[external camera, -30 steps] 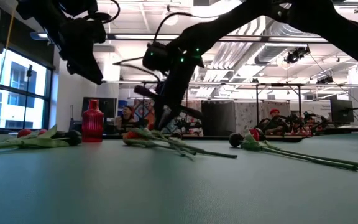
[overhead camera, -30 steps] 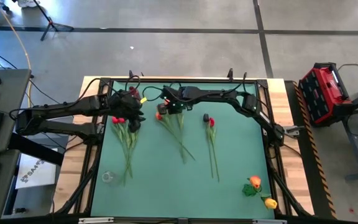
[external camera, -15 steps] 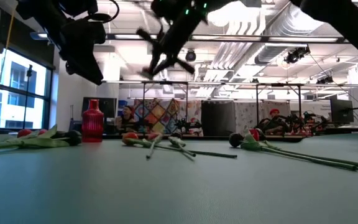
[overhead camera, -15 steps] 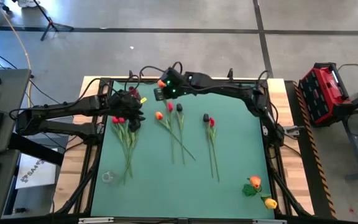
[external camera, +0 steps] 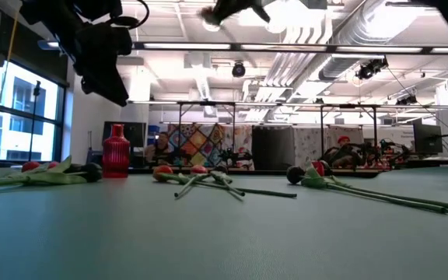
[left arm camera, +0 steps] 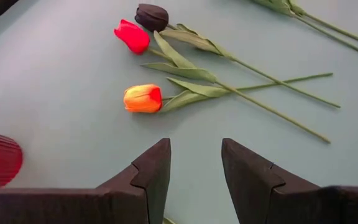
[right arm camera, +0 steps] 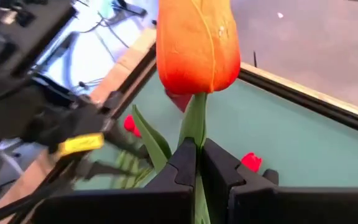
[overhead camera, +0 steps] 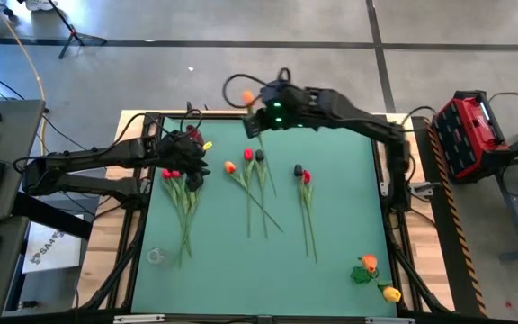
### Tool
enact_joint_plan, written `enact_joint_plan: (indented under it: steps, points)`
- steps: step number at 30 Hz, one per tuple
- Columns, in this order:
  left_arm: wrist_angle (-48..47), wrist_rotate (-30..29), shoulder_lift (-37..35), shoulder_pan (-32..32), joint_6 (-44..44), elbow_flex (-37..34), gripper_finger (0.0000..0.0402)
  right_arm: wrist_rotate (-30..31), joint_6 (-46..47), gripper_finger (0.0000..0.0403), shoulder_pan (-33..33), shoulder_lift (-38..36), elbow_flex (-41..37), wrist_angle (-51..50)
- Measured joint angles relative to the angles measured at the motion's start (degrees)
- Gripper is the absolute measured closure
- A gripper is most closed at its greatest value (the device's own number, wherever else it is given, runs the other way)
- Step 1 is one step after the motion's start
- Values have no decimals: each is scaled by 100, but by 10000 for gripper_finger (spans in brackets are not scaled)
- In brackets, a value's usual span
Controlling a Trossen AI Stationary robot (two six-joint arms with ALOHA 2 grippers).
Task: Sort flowers into vase by color
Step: Put the orange flower into the green vase
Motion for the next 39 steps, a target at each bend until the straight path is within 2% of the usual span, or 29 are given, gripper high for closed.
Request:
enact_joint_plan:
  steps: [2, 9, 15, 21, 27, 31, 33, 39]
  points:
    - [111, 0, 0, -52, 2, 0, 271, 152, -5, 403, 121, -273, -52, -184]
    - [612, 0, 2, -329, -160, 0, 271, 1259, 44, 403, 757, -1027, -69, -1308]
    - [1561, -16, 18, -659, -566, 0, 271, 2287, 42, 403, 1629, -1565, -69, -2065]
    - [2520, -55, 309, -875, -608, 0, 271, 3607, 435, 403, 3091, -2126, -72, -2934]
    - [2550, -83, 977, -983, -682, 0, 271, 4848, 382, 403, 4910, -2817, -427, -2888]
    - [2706, -94, 1526, -1118, -1322, 0, 271, 4806, 490, 403, 5601, -3260, -919, -2884]
    - [2905, -89, 1775, -1282, -1438, -2, 271, 4589, 524, 403, 5870, -3436, -1172, -2866]
    - [4023, -250, 2241, -1852, -1797, -4, 271, 4215, 879, 403, 6555, -3711, -1631, -2799]
